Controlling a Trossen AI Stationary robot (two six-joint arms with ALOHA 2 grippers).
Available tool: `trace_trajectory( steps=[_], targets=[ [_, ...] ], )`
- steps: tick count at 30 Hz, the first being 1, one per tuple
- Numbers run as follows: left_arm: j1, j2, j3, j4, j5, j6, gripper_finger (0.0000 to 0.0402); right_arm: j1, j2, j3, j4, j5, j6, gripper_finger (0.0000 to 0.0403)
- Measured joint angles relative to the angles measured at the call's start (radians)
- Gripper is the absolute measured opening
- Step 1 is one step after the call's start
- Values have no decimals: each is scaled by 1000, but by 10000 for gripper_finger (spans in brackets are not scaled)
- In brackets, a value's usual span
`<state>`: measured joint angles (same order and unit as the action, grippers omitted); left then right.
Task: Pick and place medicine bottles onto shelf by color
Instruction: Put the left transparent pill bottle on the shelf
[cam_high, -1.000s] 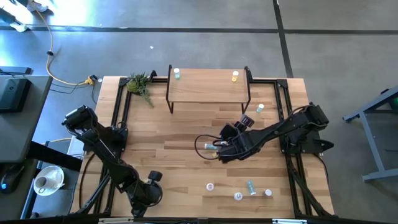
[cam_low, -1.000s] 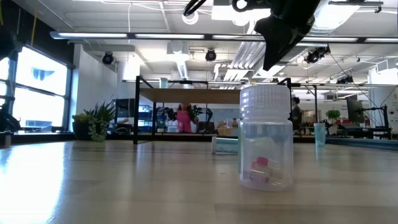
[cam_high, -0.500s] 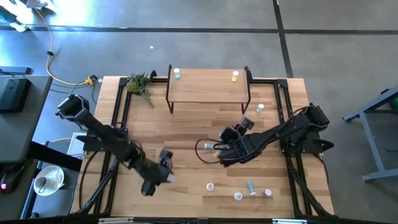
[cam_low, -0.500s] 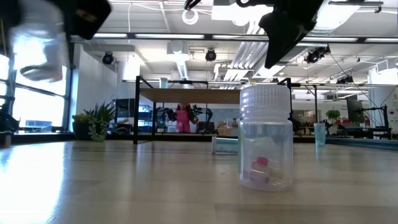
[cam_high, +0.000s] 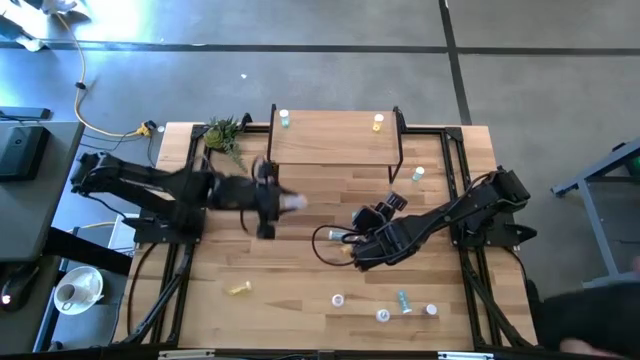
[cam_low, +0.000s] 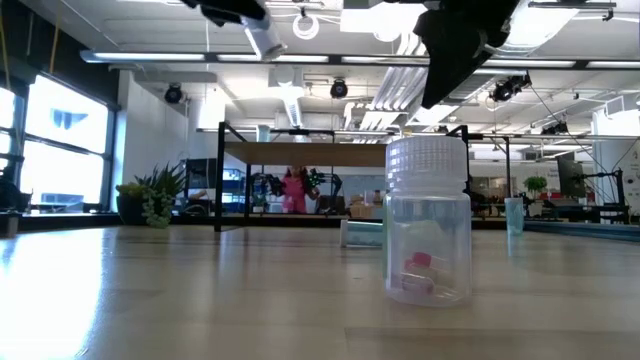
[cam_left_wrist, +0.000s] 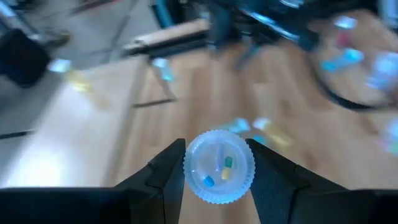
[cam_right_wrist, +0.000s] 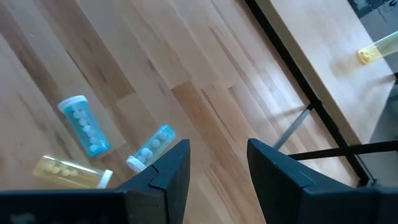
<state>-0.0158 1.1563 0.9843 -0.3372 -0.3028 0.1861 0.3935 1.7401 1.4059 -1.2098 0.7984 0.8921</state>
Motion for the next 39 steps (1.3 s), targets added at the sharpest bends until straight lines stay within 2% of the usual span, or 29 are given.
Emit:
trace_trajectory(
  steps=[8, 13, 20, 27, 39],
  targets=[
    [229, 16, 179, -48, 3, 105, 138, 0, 0, 0, 76, -3, -2, 151],
    [352, 43, 287, -50, 4, 116, 138, 0, 0, 0, 85, -8, 15, 151],
    [473, 113, 416, -77, 4, 113, 138, 0, 0, 0, 87, -10, 50, 151],
    [533, 215, 530, -139, 4, 80, 138, 0, 0, 0, 99, -10, 53, 151],
    [547, 416, 670, -304, 17, 118, 138, 0, 0, 0, 130, -9, 51, 151]
  ],
)
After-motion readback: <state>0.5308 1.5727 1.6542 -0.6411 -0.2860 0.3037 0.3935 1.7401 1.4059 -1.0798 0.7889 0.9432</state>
